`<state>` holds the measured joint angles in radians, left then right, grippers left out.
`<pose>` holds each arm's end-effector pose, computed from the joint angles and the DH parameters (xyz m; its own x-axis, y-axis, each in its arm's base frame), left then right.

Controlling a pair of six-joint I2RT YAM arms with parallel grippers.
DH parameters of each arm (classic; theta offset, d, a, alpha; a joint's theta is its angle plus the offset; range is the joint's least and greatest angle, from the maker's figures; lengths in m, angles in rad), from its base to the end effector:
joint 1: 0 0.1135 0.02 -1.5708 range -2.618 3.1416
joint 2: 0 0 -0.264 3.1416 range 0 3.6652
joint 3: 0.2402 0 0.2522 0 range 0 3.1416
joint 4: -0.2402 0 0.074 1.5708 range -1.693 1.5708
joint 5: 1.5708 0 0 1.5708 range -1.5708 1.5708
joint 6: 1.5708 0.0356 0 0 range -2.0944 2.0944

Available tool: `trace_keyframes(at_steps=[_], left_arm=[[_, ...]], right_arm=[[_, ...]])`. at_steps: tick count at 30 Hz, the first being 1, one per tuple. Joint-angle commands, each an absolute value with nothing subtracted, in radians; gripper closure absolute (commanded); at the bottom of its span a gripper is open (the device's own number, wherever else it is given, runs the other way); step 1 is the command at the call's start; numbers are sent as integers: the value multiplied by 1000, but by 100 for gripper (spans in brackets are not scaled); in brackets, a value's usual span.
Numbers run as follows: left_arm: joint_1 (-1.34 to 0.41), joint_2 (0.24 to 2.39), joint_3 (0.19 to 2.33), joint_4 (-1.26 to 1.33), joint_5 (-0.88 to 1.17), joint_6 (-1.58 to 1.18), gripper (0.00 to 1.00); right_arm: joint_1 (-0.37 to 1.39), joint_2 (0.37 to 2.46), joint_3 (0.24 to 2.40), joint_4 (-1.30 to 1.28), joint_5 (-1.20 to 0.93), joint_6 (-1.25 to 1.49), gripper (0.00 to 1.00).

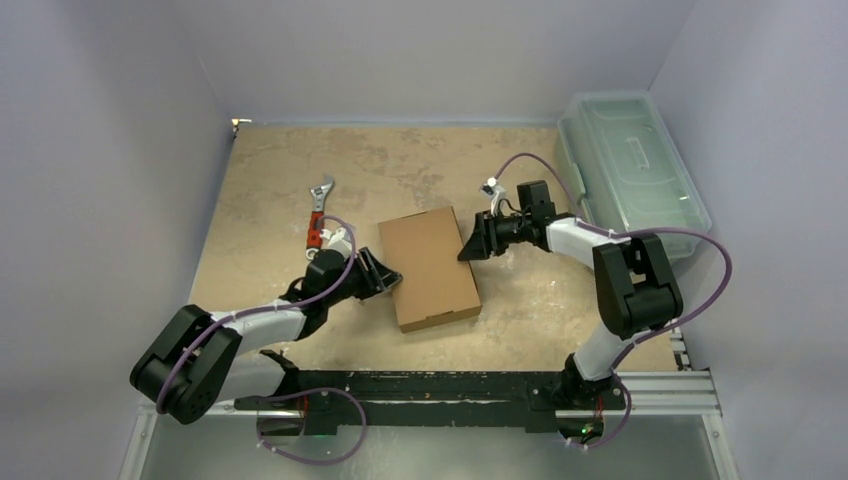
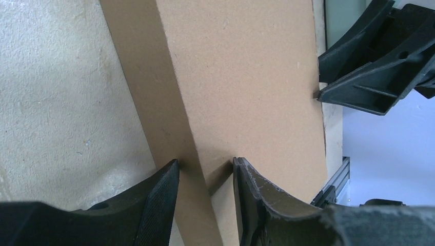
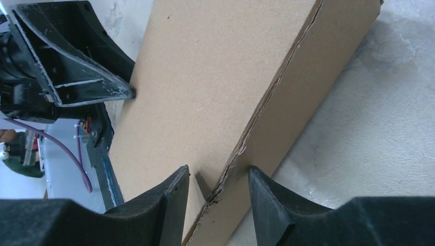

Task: Fold the paper box

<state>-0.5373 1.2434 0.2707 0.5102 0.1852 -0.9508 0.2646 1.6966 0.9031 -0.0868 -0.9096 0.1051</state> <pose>0.1858 -0.1183 0.1462 -0.7474 -0.4859 -0.4531 0.0626 0.6275 -0.7761 0.3100 0.1131 0.1690 -0.8077 -0.1521 -0.5696 -0.5642 0.4798 0.6719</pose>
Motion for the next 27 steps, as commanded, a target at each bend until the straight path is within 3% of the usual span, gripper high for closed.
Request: trace_keyframes(at_steps=[1,17,27], left_arm=[[-540,1248,266,566,192,-953,60],[-539,1371,298,659,209,-953,62],[-536,1430,345,659,185,-940,62]], right_arm=[[307,1625,933,-56,-979,105,52],[415,1474,1010,-184,-859,-49,53],[545,1540,1183,-393,-635,-166,52]])
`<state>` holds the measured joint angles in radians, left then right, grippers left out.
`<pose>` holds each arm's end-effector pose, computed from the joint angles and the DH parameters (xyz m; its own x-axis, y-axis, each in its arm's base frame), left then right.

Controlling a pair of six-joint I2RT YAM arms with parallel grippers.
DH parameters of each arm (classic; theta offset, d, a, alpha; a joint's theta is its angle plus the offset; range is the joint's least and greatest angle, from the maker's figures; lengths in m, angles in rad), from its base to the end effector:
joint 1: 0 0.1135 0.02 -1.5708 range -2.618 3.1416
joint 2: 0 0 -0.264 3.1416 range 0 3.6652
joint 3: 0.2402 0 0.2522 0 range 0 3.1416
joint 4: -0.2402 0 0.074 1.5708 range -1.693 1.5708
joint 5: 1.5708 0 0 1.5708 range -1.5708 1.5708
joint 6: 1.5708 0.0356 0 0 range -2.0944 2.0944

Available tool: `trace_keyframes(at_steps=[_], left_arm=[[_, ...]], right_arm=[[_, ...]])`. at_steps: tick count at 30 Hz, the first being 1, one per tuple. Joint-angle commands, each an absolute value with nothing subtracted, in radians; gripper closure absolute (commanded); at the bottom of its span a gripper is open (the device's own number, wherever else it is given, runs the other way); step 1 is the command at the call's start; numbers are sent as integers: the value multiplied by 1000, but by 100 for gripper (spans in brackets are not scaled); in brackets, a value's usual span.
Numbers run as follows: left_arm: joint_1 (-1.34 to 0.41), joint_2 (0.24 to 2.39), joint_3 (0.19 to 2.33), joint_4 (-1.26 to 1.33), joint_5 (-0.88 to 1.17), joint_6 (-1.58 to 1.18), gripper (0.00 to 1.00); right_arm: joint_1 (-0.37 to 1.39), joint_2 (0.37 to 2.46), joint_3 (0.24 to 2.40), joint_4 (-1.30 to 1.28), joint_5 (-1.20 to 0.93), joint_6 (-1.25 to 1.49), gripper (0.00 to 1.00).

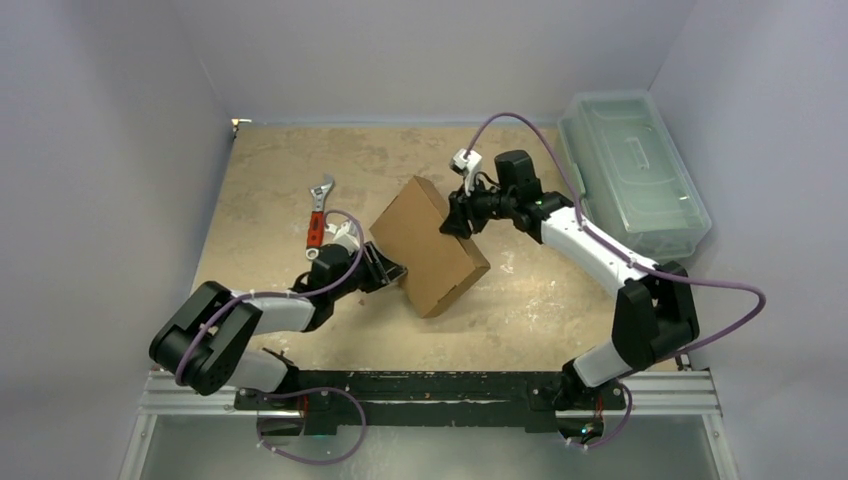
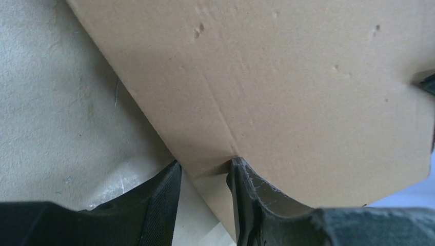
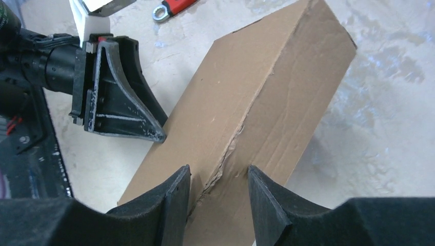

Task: Fold the paper box

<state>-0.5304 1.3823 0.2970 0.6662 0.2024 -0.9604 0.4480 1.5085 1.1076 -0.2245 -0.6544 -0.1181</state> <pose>0.2011 -0.1262 0.1399 -0.7371 -0.4983 -0.4566 0.0872 0.5998 -0.7954 0.2929 0.1648 0.2768 -0.4311 -0.3109 -0.8471 -0.8451 0.4680 0.2583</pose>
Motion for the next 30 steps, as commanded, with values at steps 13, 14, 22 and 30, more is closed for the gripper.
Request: trace_keyframes(at_steps=[13,14,22,30], left_arm=[[-484,1555,368,713,155,-953,62],[-478,1553,358,724,160,-956,62],[-463,1467,315,699,171,-947,62],[-463,1416,278,687,178,-957,61]], right_arm=[[800,1554,1280,-547,-468,-327,52],[808,1549,1279,-553,-470,-337,52],[815,1477,1322,-634,-609,-443,50],[815,1508,1316,-631,-716,-438,49]])
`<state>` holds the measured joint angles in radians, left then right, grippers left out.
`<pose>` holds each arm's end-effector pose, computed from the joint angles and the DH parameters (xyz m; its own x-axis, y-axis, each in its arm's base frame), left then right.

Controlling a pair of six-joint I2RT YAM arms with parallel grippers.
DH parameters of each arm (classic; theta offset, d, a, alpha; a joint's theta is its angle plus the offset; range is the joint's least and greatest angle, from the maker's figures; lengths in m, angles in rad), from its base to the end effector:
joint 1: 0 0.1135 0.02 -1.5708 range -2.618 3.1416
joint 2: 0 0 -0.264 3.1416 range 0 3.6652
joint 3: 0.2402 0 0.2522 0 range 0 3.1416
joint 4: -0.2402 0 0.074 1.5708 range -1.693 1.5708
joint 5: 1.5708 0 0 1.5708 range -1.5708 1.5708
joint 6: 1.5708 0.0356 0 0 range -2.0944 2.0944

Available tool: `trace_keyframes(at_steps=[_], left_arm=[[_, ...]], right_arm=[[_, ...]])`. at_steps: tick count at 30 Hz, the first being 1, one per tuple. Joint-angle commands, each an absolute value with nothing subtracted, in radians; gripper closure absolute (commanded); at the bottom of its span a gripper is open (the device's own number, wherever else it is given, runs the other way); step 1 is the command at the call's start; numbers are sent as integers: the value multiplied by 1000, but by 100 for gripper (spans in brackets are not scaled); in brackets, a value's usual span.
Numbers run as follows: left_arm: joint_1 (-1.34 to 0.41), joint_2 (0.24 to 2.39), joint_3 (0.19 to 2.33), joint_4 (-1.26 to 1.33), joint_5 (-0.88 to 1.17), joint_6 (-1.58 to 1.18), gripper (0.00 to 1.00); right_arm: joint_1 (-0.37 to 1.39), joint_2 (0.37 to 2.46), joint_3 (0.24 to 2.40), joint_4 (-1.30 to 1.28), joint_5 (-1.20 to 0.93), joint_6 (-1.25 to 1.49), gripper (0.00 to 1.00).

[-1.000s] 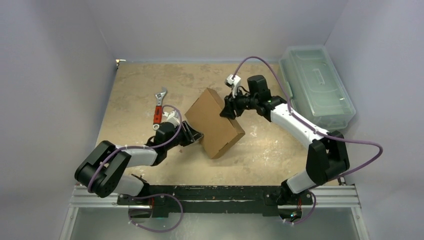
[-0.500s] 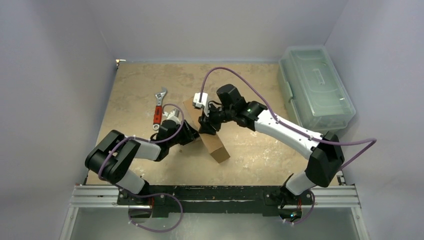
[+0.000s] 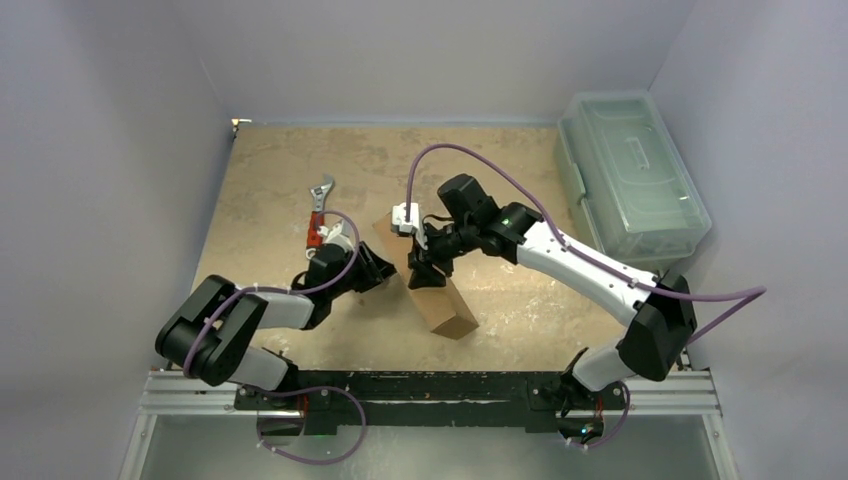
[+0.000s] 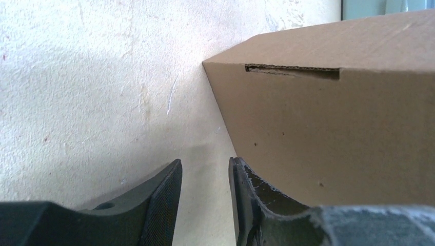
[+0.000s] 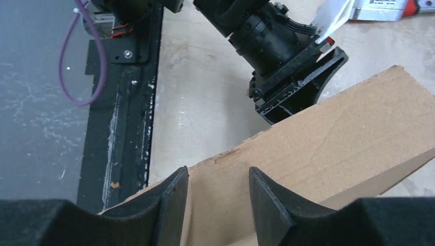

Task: Fold the paper box

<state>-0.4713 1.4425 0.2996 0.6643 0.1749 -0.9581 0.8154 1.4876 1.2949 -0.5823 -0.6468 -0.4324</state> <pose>0.2104 -0.1142 0.1271 -0.7143 -0.5402 -0.4449 0.0006 0.6353 -0.7723 0.2059 0.2500 0.3169 -0.0684 -0.5604 -0.8254 -0.9965 -0.0013 0.0835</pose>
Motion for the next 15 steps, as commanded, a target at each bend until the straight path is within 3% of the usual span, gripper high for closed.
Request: trace_keyframes(at_steps=[1,8,15], left_arm=[[-463,1413,272,691,181,-962,61],[-463,1357,254,680,225,-979,61],[-463,1361,250,724,254,-1014,61]], right_arm=[[815,1523,1327,-631,-725,-431,49],[818,1607,1450,-700,-795,-453,51],[823,1644,1583,-923,-956,-655,52]])
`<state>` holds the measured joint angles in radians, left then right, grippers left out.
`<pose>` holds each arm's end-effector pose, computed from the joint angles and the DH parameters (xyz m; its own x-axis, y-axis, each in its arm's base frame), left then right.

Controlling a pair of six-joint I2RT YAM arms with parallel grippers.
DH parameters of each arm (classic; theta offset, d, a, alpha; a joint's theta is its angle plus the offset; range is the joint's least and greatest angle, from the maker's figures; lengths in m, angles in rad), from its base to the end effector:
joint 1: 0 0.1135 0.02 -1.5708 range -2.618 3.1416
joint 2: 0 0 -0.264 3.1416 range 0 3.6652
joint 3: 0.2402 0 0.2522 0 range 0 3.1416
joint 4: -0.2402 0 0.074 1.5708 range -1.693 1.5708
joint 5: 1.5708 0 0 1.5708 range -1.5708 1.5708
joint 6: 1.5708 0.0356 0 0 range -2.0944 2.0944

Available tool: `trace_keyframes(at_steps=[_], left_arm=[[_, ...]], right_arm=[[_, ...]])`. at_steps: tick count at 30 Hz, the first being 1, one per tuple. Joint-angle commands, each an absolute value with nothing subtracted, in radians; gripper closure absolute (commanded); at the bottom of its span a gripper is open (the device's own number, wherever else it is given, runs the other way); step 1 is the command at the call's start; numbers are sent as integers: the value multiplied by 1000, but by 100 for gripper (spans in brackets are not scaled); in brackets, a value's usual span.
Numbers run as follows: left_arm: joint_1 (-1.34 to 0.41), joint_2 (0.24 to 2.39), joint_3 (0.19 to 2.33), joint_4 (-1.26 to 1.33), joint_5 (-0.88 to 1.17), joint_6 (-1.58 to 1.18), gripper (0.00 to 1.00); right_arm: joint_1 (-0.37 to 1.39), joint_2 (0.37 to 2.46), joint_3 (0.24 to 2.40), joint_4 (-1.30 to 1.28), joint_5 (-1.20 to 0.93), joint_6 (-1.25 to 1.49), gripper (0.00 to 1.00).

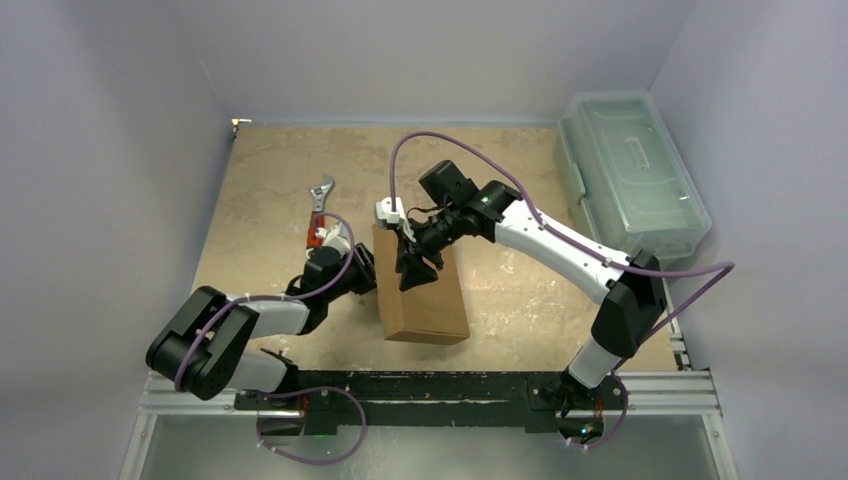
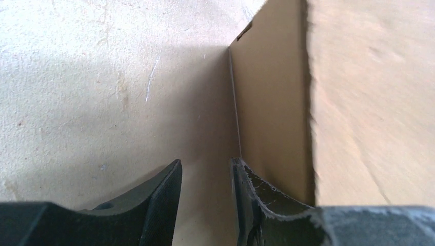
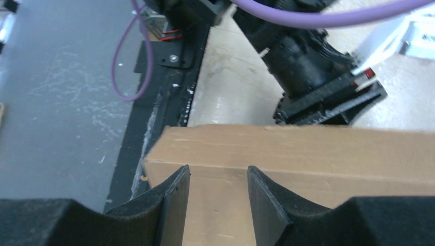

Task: Fold the paper box

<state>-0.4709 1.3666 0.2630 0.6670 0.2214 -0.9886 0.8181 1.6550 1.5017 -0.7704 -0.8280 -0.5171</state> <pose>0.2004 -0.1108 0.1344 -0.7250 -0.5453 -0.4207 0.0261 0.5887 -0.8080 0.2219 0.2753 0.3202 -0.0800 -0.5745 -0.8146 -0.9626 -0.1677 0.2128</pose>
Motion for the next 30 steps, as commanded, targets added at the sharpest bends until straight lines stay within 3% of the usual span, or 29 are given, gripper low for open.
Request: trace_keyframes(at_steps=[1,6,15,25,26,27,30], left_arm=[[-463,1367,251,730,257,-1017,61],[-463,1384,271,715,251,-1007,61],[-446,1358,532,125,-30,-761,60],[-417,1186,620,-105,-117,-655,57],[-418,1160,630,-121,-104,-645,57],[-417,1136,641,-135,-94,-635,55],[-417,1049,684,-186,-68,-598,47]], right_arm=[[822,1640,1582,-935,-971,-673,52],[808,1614,1550,-985,-929,-764,49],[517,1456,1312,-858,-975,-778,47],[338,1330,1173,-708,-1095,-720,41],[327,1325,1167,-700,-1033,-999,41],[314,1316,1163,-692,-1026,-745,41],[262,1281,1143,-652,-1030,-676,40]])
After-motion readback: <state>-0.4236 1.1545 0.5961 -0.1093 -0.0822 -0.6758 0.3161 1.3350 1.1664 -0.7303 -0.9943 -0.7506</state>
